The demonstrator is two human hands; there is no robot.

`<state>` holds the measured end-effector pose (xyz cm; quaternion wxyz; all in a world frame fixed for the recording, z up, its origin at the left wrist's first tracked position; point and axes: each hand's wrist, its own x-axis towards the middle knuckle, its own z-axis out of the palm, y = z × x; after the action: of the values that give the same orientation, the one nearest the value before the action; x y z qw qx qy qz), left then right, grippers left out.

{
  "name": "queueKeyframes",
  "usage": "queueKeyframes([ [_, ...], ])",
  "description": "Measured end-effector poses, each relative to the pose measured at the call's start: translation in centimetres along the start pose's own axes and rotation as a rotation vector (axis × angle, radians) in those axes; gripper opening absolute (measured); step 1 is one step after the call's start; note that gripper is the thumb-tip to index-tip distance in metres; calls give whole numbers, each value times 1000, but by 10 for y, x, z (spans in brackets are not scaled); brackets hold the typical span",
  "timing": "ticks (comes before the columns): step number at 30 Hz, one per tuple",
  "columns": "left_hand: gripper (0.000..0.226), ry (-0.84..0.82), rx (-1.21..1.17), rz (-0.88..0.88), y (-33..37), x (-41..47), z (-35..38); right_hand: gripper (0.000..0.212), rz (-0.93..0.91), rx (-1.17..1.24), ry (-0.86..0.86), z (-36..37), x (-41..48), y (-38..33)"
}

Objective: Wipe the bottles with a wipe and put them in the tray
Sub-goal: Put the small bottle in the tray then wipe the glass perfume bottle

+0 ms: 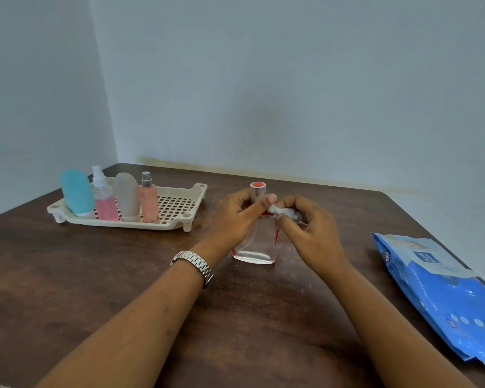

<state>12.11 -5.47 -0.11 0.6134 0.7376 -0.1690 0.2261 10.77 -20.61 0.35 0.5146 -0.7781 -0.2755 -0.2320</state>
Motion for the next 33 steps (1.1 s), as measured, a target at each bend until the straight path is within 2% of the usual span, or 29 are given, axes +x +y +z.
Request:
queueKeyframes([
  [3, 32, 102, -44, -76, -2, -1, -2, 4, 50, 28, -2, 2, -2, 7],
  [7, 29, 380, -302, -335, -4, 2, -9, 3, 63, 14, -86, 9, -6, 11],
  [10, 30, 560, -424, -411, -3, 8, -15, 4, 26, -15, -79, 9, -5, 9],
  [13, 32, 656, -487, -480, 0, 11, -18, 6, 52, 64, -48, 10, -6, 9],
  [17, 30, 637, -676, -541, 9, 10, -11, 6, 152, 239, -1, 22, -9, 5],
  [21, 37, 464, -798, -539, 12, 2, 7, 11, 250, 327, 228, 22, -5, 0],
  [24, 34, 388, -781, -522, 12, -1, 17, 20, 255, 249, 342, 17, 0, 1],
  [27, 39, 359, -734, -550, 10, -3, 23, 25, 251, 295, 399, 12, 7, 2],
  [29, 41, 397, -702, -569, 9, -4, 27, 24, 212, 279, 403, 9, 9, 2],
  [33, 41, 530, -677, -537, 7, 0, 23, 36, 104, 88, 253, 17, -3, 0],
])
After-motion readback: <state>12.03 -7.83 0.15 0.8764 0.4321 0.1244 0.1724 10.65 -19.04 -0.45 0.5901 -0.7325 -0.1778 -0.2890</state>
